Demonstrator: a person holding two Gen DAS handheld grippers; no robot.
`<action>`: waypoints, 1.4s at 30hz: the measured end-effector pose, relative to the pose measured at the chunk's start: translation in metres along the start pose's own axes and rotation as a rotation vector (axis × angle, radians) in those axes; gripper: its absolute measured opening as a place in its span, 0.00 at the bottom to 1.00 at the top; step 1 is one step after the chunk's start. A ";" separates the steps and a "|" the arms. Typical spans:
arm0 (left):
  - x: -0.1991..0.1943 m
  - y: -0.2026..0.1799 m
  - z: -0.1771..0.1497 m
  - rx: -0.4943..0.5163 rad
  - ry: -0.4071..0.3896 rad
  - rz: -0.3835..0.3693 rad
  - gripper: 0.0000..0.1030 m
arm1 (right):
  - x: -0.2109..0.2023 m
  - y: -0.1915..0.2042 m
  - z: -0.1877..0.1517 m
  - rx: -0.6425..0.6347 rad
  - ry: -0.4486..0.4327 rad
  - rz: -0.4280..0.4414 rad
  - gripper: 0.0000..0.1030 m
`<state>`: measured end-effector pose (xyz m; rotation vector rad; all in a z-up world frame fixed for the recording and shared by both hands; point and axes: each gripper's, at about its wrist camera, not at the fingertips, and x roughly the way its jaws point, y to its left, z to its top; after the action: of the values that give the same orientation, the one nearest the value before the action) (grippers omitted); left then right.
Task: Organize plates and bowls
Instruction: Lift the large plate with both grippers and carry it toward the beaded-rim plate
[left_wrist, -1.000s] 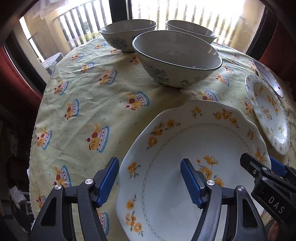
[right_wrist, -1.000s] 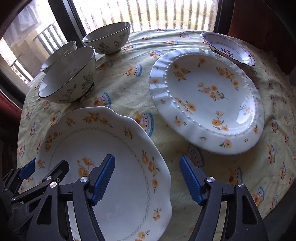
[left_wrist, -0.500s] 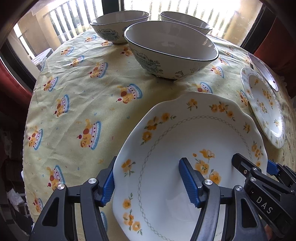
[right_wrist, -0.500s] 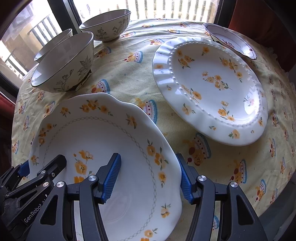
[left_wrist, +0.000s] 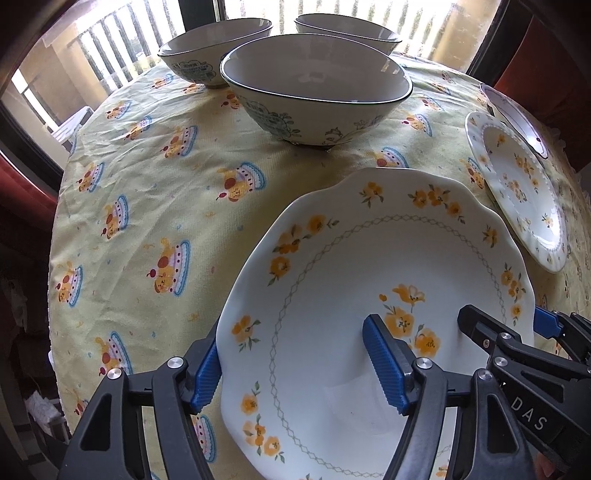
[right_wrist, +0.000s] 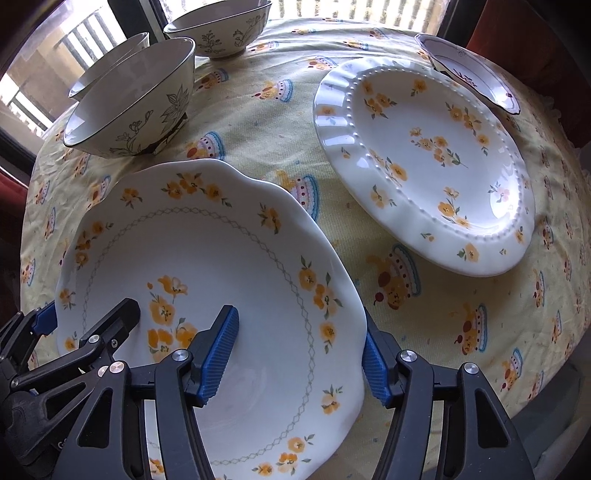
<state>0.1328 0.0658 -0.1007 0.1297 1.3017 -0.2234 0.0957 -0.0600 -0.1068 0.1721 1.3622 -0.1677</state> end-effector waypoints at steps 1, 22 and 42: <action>-0.002 -0.002 0.000 -0.002 -0.001 0.002 0.71 | -0.002 -0.002 0.000 -0.004 0.000 0.004 0.63; -0.032 -0.105 -0.005 -0.017 -0.028 0.034 0.72 | -0.054 -0.101 0.010 -0.072 -0.092 0.039 0.63; -0.026 -0.224 0.012 0.022 -0.063 0.000 0.72 | -0.066 -0.217 0.015 -0.026 -0.135 0.009 0.63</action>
<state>0.0849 -0.1518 -0.0652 0.1403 1.2371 -0.2402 0.0492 -0.2736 -0.0448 0.1431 1.2284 -0.1514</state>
